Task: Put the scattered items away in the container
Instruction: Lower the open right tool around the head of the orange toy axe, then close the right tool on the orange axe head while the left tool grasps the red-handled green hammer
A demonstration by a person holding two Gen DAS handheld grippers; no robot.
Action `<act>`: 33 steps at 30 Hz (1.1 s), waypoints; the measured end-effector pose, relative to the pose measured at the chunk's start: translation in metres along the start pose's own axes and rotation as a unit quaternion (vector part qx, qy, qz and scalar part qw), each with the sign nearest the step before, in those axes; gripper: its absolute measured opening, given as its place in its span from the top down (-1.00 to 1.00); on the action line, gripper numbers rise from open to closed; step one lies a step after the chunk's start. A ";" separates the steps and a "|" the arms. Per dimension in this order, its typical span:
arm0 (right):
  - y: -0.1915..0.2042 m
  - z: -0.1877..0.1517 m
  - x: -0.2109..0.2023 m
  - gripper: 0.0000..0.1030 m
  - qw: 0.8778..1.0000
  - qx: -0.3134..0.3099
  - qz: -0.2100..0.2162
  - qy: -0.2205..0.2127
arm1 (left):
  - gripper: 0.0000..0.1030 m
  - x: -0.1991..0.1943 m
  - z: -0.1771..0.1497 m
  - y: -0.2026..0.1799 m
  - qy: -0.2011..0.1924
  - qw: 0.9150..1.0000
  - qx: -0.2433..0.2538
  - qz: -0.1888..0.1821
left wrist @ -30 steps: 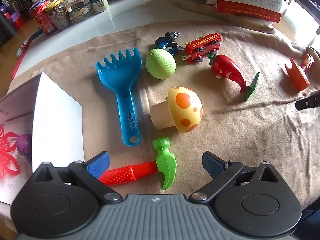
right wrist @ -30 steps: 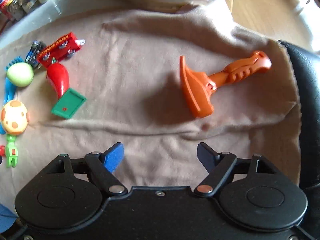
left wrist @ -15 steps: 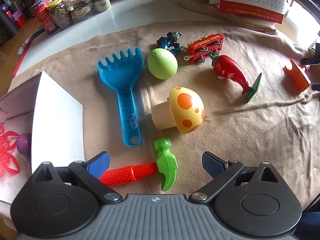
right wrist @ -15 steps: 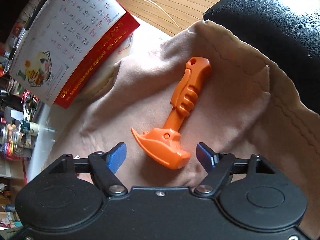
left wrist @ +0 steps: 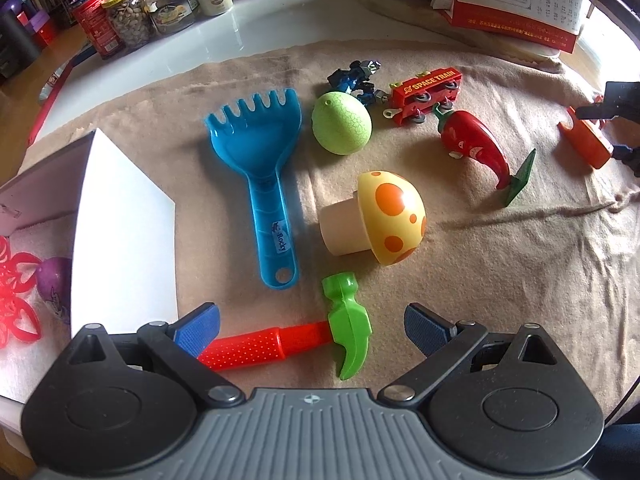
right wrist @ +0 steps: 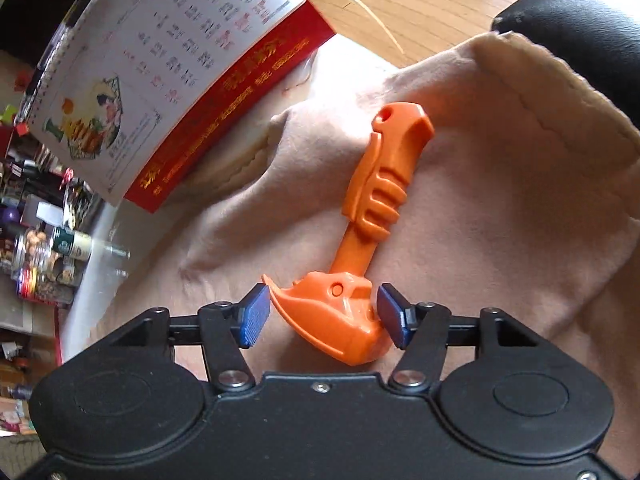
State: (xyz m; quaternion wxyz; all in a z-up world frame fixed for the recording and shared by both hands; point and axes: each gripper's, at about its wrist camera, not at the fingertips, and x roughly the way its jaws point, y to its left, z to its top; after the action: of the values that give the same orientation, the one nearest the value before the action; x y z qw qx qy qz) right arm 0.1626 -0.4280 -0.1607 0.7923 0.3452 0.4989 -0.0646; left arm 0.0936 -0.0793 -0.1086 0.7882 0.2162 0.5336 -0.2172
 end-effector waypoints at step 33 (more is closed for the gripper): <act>0.060 -0.070 -0.018 -0.23 0.970 -0.201 -0.015 0.135 | -0.36 0.022 -0.010 -0.031 0.010 0.997 0.055 -0.049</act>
State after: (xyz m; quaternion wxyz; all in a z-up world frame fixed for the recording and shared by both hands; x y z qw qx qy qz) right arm 0.1283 -0.3448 -0.1355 0.7698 0.1770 0.6090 0.0721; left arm 0.0762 -0.1012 -0.1357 0.7584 0.2343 0.5386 -0.2827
